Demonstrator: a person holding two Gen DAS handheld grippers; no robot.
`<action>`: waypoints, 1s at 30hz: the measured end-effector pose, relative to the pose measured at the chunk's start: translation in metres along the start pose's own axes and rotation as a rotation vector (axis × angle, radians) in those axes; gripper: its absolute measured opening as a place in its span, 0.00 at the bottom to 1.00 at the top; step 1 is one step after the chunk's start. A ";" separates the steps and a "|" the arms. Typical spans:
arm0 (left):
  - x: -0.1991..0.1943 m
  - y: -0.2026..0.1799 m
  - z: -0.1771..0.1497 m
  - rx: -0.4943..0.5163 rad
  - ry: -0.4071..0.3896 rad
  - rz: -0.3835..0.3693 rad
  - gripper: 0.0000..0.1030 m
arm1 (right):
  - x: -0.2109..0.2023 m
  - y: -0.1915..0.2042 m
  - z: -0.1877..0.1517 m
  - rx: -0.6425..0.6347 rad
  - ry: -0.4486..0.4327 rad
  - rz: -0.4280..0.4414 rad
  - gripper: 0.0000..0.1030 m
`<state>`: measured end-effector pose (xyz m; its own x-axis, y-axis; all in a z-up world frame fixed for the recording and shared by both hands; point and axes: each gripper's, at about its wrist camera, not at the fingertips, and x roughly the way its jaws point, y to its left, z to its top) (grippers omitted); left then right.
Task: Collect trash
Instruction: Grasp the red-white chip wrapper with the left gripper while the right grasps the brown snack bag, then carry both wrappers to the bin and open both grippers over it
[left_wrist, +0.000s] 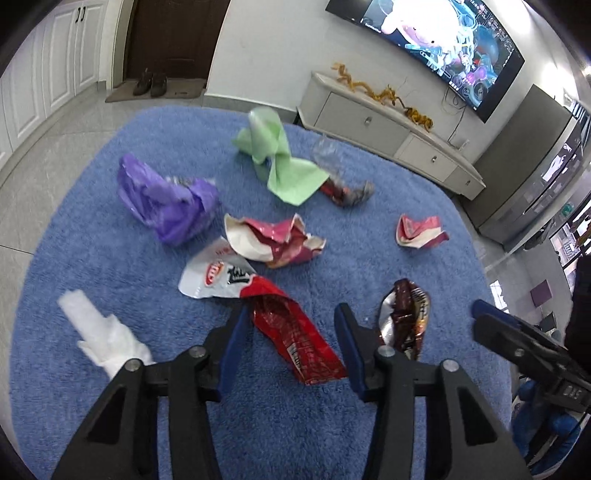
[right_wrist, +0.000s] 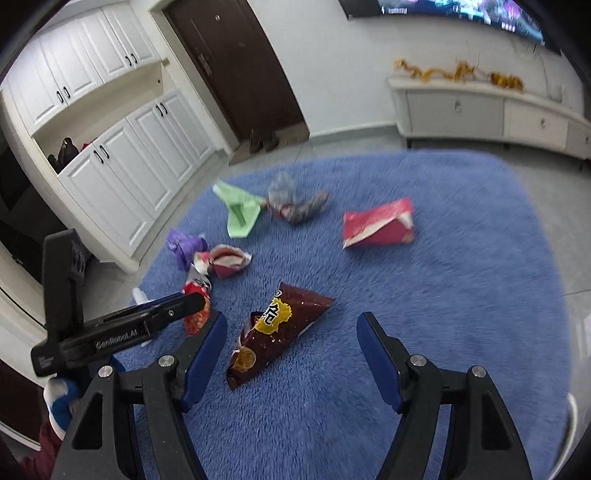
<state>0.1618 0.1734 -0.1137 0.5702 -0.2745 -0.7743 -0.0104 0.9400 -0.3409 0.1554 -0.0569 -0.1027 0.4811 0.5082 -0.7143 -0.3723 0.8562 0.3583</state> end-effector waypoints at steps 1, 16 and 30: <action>0.003 0.001 -0.001 0.000 0.002 0.002 0.37 | 0.007 -0.002 0.002 0.006 0.012 0.006 0.68; -0.016 0.000 -0.016 -0.018 -0.082 -0.036 0.07 | 0.012 -0.012 -0.010 0.057 0.005 0.080 0.31; -0.089 -0.046 -0.054 0.107 -0.163 -0.067 0.05 | -0.101 -0.007 -0.052 0.028 -0.182 0.014 0.27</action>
<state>0.0672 0.1436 -0.0577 0.6924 -0.3084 -0.6523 0.1140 0.9394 -0.3232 0.0680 -0.1194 -0.0647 0.6129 0.5265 -0.5892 -0.3589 0.8498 0.3861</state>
